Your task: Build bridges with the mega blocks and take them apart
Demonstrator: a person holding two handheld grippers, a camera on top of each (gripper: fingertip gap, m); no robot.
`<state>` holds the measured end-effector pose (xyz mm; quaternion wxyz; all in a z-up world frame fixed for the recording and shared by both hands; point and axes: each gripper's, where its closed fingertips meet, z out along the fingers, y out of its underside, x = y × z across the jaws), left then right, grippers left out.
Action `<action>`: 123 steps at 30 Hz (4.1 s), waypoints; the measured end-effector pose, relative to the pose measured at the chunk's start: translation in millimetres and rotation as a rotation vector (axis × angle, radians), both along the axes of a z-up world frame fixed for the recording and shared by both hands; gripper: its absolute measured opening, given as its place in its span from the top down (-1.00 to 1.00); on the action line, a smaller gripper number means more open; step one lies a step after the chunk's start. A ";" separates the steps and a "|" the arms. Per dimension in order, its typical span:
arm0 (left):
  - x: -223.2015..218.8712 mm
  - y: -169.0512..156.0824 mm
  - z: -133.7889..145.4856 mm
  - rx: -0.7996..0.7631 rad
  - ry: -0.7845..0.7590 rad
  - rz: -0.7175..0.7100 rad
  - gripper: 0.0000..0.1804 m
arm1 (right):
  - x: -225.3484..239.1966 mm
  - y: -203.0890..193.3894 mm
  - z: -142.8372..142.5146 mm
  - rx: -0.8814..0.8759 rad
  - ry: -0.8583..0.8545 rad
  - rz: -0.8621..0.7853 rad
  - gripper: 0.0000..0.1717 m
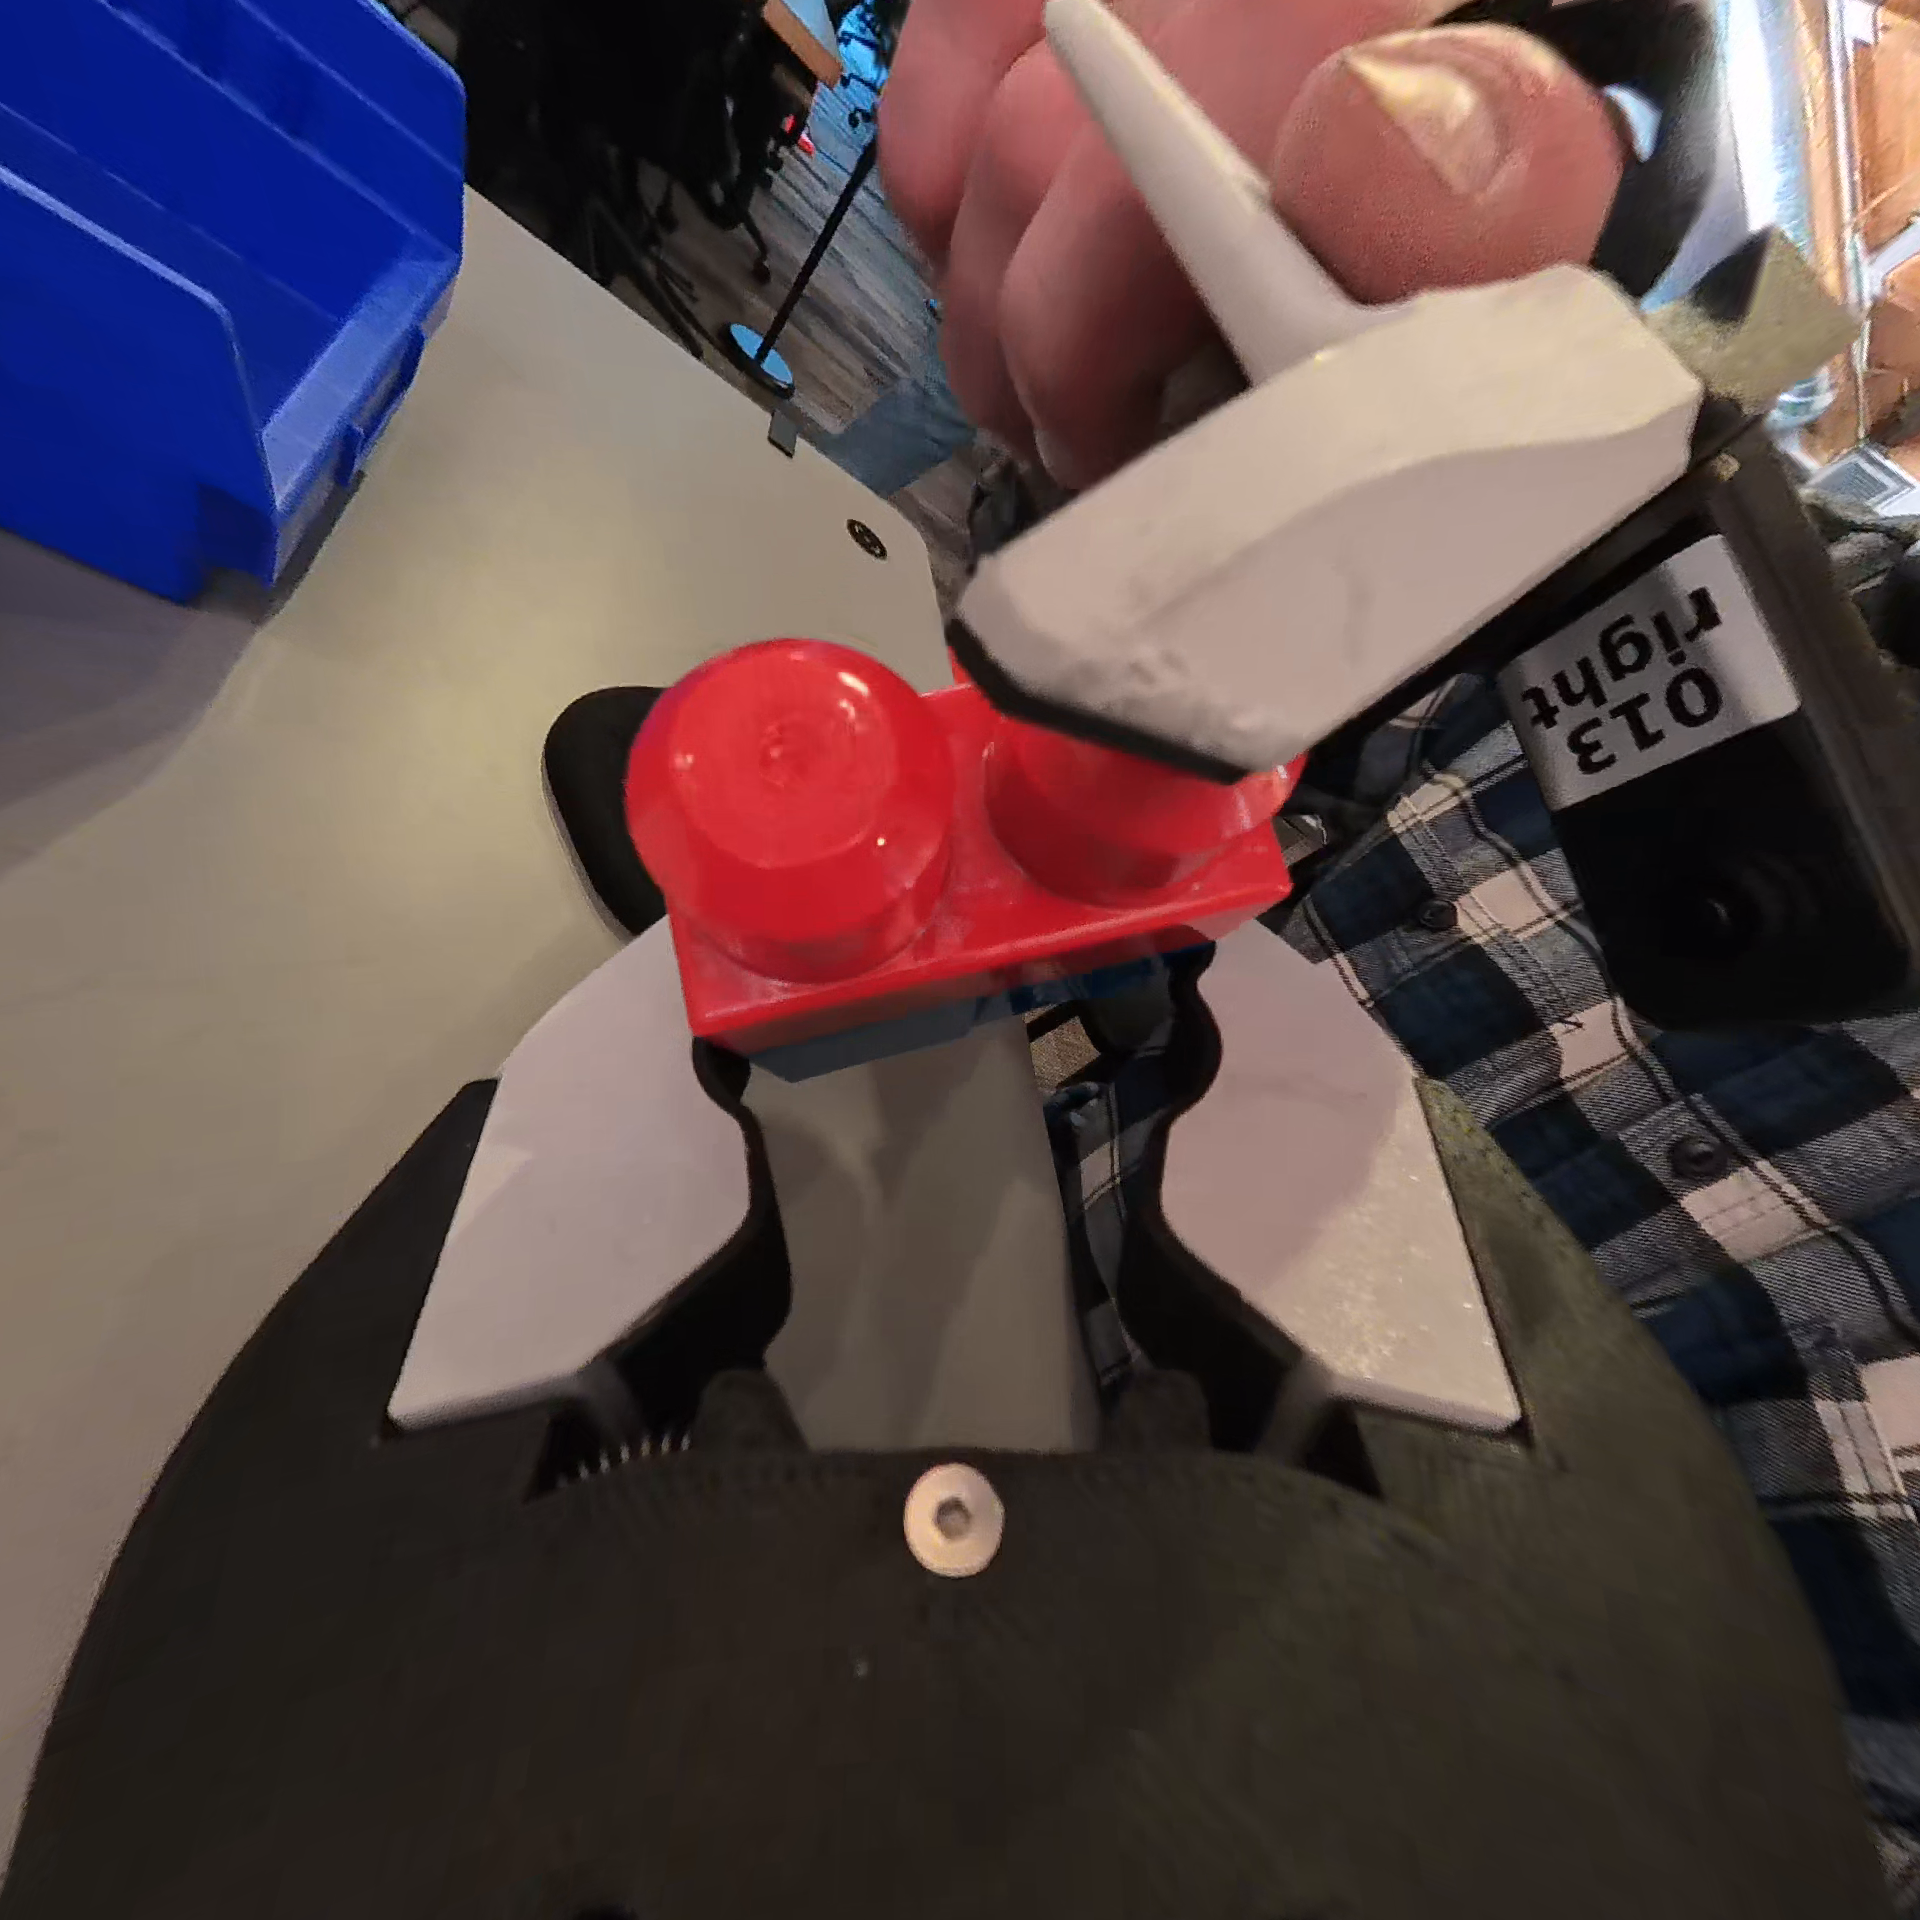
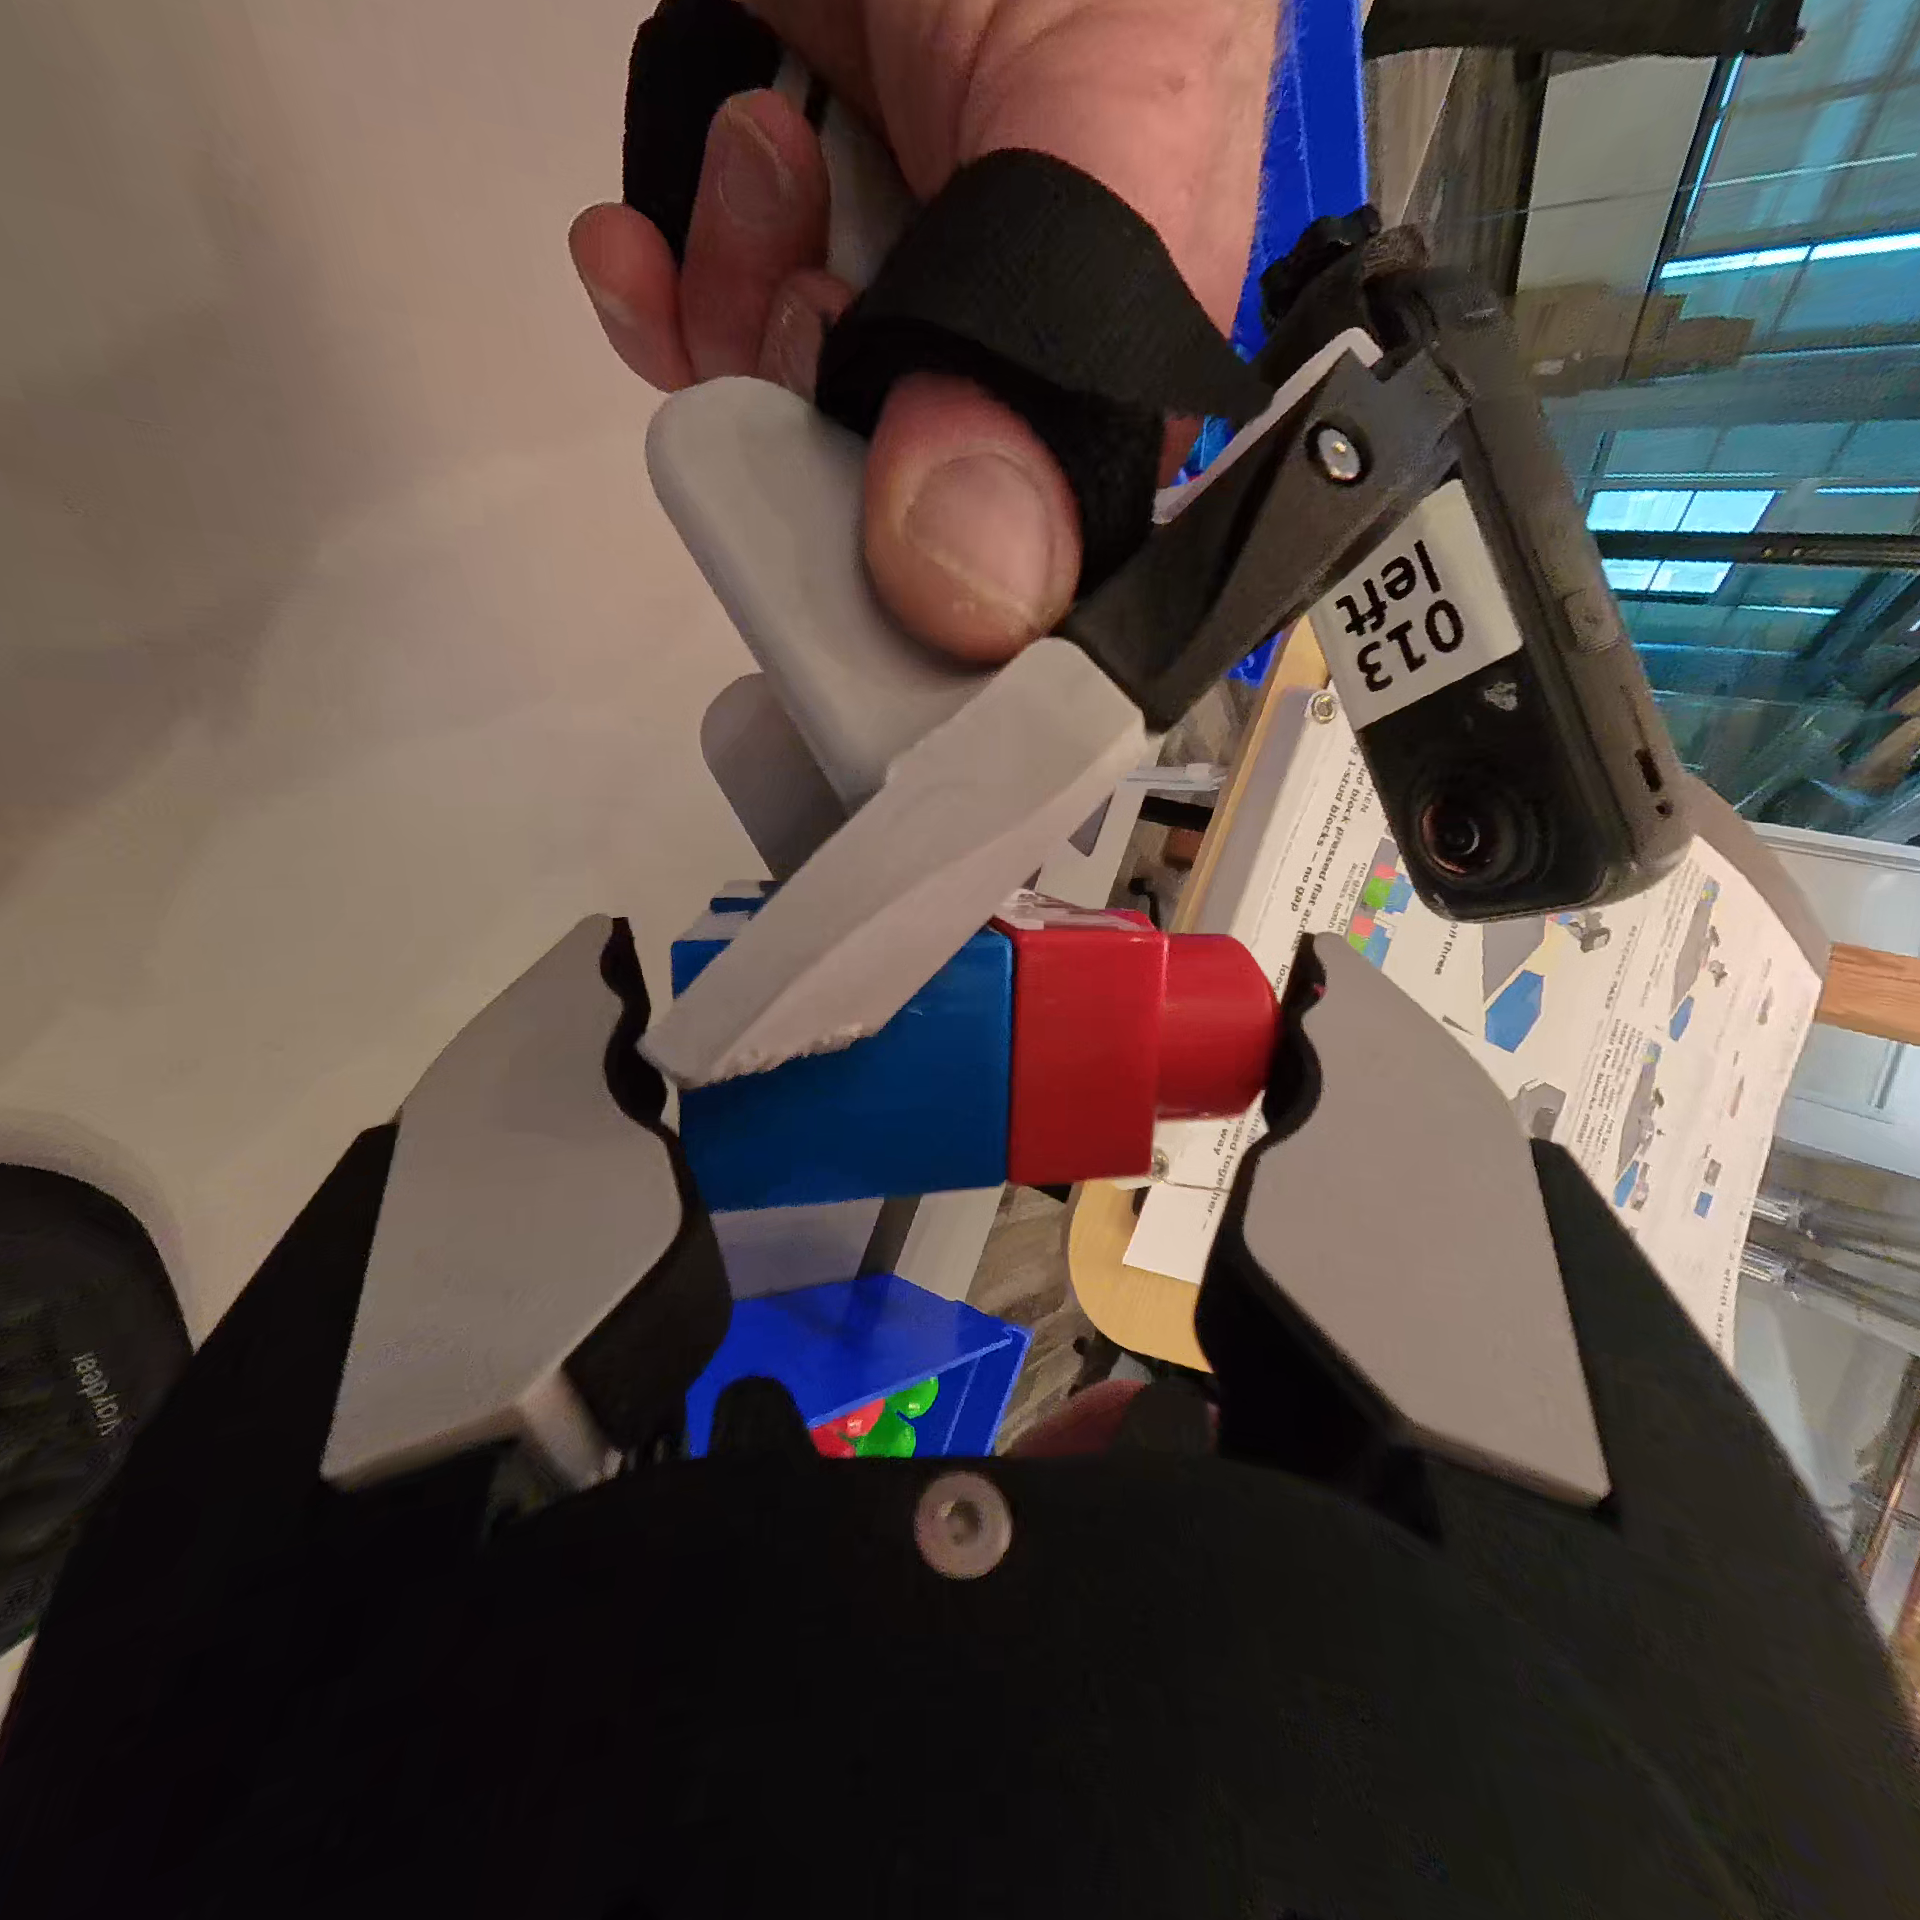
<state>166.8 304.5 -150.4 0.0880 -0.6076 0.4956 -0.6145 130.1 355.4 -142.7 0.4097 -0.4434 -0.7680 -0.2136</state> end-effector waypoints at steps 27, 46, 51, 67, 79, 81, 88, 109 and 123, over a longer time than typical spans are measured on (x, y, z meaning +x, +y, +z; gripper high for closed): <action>7.3 2.3 -4.2 0.020 0.045 -0.011 0.14 | 4.3 -3.1 8.4 0.034 0.185 0.048 -0.16; -3.6 -8.0 56.8 -0.071 -0.364 -0.077 0.33 | 7.2 -33.5 81.4 0.041 0.592 0.197 -0.15; -9.1 -11.8 79.1 -0.113 -0.530 -0.120 0.32 | 3.5 -46.1 96.4 -0.048 0.726 0.273 -0.15; 21.9 3.9 53.1 -0.073 -0.387 0.074 0.56 | 38.2 -4.1 44.9 -0.038 0.335 0.019 -0.36; 38.1 23.1 28.6 0.138 -0.089 0.337 0.56 | 62.4 21.4 27.5 0.143 0.042 -0.266 -0.25; 38.6 23.6 28.5 0.153 -0.088 0.347 0.55 | 64.3 20.8 25.4 0.113 0.037 -0.285 -0.20; 40.6 25.7 23.9 0.141 -0.087 0.350 0.54 | 65.1 22.9 20.0 0.081 0.058 -0.267 -0.15; 35.6 42.2 6.1 0.572 0.009 0.306 0.56 | 64.8 -1.6 20.5 -0.965 0.160 -0.181 0.58; 32.6 37.5 21.6 0.499 -0.087 0.317 0.59 | 61.9 -5.0 24.4 -0.929 0.212 -0.134 0.58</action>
